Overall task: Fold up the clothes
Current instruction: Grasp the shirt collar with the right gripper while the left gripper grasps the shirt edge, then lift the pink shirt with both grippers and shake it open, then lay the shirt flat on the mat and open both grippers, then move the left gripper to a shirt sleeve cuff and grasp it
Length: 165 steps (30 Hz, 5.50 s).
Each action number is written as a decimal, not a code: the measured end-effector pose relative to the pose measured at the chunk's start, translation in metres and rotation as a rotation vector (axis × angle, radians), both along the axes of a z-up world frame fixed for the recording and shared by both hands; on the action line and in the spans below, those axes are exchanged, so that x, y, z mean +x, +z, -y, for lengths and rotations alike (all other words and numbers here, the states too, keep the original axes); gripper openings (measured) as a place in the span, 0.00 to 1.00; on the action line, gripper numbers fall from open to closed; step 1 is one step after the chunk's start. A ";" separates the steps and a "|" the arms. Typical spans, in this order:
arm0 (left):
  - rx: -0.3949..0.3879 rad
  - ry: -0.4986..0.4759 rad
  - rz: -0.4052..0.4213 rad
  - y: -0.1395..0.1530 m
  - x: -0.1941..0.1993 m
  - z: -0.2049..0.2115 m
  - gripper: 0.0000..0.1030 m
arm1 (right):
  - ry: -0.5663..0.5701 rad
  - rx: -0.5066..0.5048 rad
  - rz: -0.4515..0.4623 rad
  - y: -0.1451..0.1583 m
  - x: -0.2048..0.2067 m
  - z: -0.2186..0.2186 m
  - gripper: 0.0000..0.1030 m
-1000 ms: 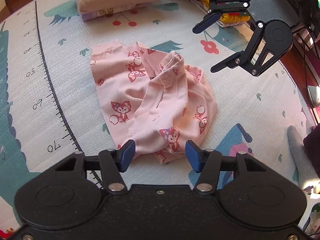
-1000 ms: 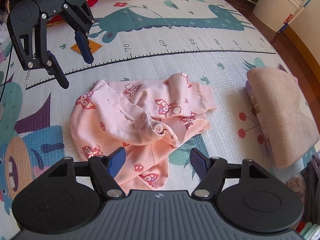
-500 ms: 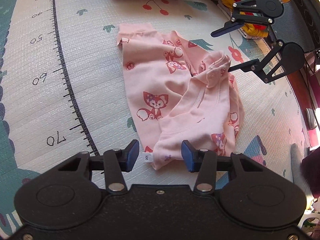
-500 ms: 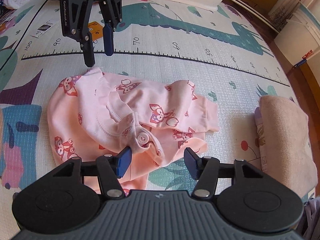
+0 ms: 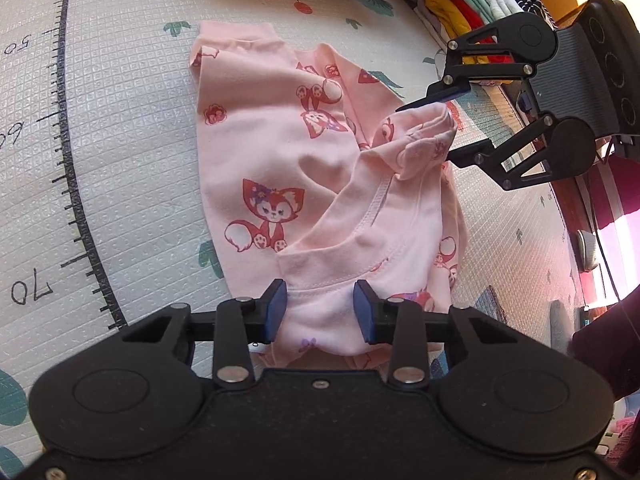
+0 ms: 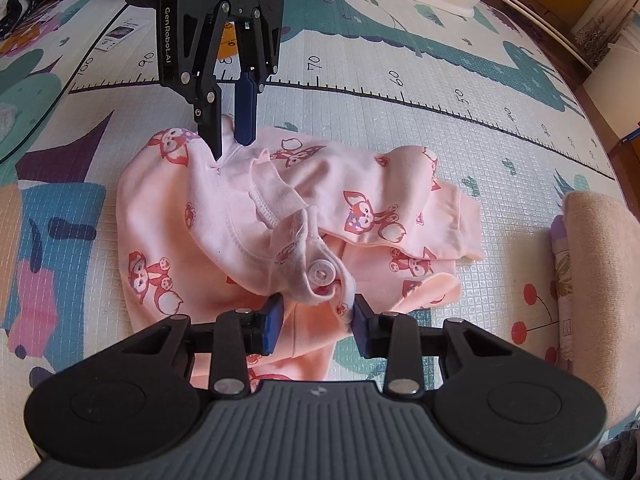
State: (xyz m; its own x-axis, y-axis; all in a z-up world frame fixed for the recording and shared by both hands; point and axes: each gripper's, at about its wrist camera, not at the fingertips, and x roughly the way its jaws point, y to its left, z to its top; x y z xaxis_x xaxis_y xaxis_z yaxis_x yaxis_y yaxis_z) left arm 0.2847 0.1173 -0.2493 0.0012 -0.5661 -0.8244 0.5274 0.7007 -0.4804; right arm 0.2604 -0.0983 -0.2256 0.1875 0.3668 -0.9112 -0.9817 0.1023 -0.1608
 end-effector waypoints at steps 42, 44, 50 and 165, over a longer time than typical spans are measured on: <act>-0.093 -0.034 0.024 -0.012 0.014 -0.019 0.34 | -0.058 0.018 -0.030 -0.009 -0.017 0.028 0.31; -0.072 -0.042 0.038 -0.010 0.013 -0.014 0.34 | -0.073 0.026 -0.038 -0.007 -0.015 0.030 0.28; -0.014 -0.081 0.143 0.009 0.001 -0.008 0.04 | -0.128 0.065 -0.067 0.006 -0.007 0.035 0.13; 0.074 -0.067 0.289 0.002 -0.217 0.043 0.28 | -0.099 0.151 -0.127 -0.016 -0.176 0.052 0.12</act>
State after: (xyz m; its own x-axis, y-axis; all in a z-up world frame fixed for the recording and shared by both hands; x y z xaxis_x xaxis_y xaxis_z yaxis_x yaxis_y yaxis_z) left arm 0.0673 0.0744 -0.2472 0.2065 -0.5114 -0.8341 0.6814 0.6870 -0.2525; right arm 0.0842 -0.1505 -0.2412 0.1161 0.4868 -0.8658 -0.9771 0.2126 -0.0115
